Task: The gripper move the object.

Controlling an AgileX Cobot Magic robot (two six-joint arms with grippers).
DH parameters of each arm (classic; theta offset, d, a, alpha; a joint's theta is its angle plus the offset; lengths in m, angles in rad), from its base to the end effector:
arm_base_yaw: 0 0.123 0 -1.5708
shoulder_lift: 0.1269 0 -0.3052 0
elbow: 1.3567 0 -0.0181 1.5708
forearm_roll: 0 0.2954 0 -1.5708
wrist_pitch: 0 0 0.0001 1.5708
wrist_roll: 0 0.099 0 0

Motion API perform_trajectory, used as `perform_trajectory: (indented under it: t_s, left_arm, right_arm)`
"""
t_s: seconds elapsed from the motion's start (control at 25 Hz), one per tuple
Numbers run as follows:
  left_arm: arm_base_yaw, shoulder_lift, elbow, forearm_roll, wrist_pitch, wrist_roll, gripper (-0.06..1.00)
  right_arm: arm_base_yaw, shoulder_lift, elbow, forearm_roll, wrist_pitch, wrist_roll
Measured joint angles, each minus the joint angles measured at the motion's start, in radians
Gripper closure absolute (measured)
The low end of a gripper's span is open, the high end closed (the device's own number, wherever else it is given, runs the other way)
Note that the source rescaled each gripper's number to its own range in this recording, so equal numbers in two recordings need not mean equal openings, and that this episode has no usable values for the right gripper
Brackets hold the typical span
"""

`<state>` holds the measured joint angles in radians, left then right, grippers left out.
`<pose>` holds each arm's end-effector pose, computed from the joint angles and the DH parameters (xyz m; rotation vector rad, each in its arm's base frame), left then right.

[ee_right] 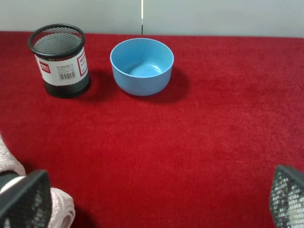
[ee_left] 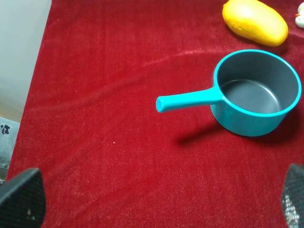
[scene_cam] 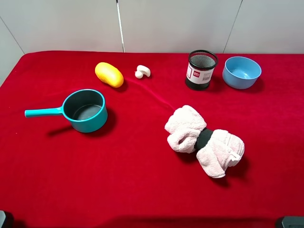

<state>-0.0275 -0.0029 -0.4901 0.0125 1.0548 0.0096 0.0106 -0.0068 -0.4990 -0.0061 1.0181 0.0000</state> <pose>0.0223 0.0005 0.2925 0.0375 2.0450 0.0038 0.0220 -0.0003 0.2987 -0.0104 1.9959 -0.0004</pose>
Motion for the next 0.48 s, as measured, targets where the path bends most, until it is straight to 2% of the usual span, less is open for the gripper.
perform_trajectory:
  t_s: [0.48]
  left_arm:
    - [0.0, 0.0, 0.0, 0.0, 0.0, 0.0, -0.05]
  right_arm:
    - [0.0, 0.0, 0.0, 0.0, 0.0, 0.0]
